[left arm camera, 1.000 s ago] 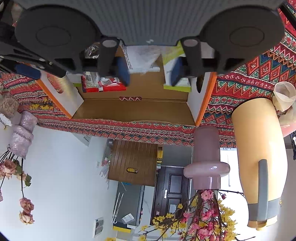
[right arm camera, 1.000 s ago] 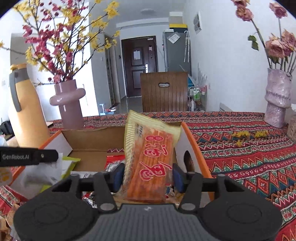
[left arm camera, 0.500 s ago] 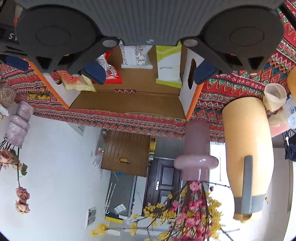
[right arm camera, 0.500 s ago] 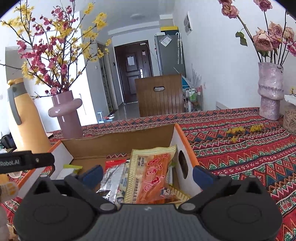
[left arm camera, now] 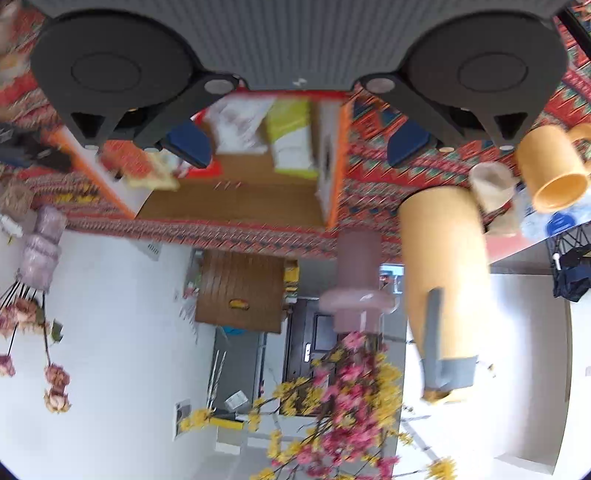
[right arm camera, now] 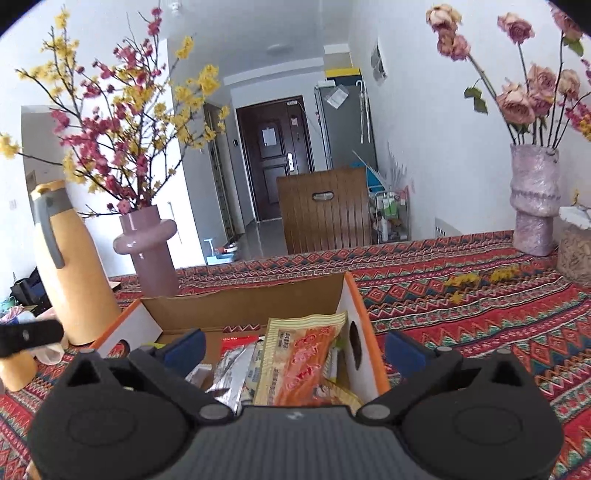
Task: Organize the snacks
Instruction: 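Withdraw both grippers from the box back toward the snack pile, then grasp a cracker packet with the right gripper while the left grasps another cracker packet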
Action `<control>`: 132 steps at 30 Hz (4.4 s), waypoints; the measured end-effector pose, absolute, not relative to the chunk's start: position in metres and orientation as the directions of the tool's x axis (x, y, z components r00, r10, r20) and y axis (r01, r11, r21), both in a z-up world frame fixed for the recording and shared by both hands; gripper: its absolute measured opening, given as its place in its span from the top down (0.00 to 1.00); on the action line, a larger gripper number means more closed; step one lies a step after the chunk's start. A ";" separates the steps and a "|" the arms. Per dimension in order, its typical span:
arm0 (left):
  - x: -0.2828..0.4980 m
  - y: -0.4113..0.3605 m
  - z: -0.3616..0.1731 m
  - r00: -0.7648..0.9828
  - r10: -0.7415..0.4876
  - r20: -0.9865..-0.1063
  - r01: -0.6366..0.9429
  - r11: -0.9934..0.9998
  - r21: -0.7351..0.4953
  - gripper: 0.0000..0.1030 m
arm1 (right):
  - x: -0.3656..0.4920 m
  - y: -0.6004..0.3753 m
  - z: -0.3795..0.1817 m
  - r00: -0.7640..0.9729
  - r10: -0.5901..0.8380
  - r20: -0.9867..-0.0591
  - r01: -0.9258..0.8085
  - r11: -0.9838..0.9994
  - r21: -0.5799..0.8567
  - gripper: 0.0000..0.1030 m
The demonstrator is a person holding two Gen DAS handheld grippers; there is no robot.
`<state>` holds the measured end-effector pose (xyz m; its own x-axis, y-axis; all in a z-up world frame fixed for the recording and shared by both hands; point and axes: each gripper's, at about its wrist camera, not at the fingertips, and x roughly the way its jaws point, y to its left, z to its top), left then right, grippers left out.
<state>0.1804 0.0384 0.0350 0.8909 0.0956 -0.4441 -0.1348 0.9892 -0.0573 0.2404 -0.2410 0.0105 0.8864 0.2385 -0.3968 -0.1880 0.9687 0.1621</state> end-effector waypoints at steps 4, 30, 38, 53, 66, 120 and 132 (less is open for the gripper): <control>0.167 0.060 0.012 0.859 0.125 -0.496 -0.155 0.988 -0.020 0.00 | 0.214 -0.255 0.002 0.883 0.219 -0.415 -0.180 0.975 0.132 0.00; 0.150 0.083 -0.032 0.847 0.104 -0.521 -0.160 0.985 -0.064 0.00 | 0.223 -0.246 -0.046 0.763 0.127 -0.634 -0.164 0.986 0.000 0.00; 0.151 0.084 -0.032 0.846 0.097 -0.525 -0.159 0.984 -0.075 0.00 | 0.252 -0.241 -0.066 0.675 0.105 -0.730 -0.161 0.987 -0.007 0.00; 0.150 0.086 -0.032 0.845 0.099 -0.526 -0.169 0.982 -0.087 0.00 | 0.254 -0.246 -0.062 0.689 0.128 -0.713 -0.160 0.987 0.022 0.31; 0.150 0.087 -0.032 0.842 0.104 -0.530 -0.174 0.981 -0.084 0.00 | 0.174 -0.261 -0.024 0.887 0.187 -0.422 -0.140 0.980 0.140 0.61; 0.136 0.073 -0.039 0.702 0.105 -0.704 -0.166 0.986 -0.018 0.45 | 0.170 -0.249 -0.046 0.889 0.217 -0.404 -0.175 0.975 0.138 0.60; 0.104 0.091 -0.024 0.789 0.119 -0.602 -0.182 0.982 -0.045 0.47 | 0.165 -0.249 -0.044 0.899 0.222 -0.378 -0.185 0.974 0.132 0.60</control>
<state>0.1044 0.0913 -0.0238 0.7893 0.1186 -0.6025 -0.1821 0.9822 -0.0453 0.1654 -0.2490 -0.0437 0.8990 0.2220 -0.3775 -0.1852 0.9739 0.1316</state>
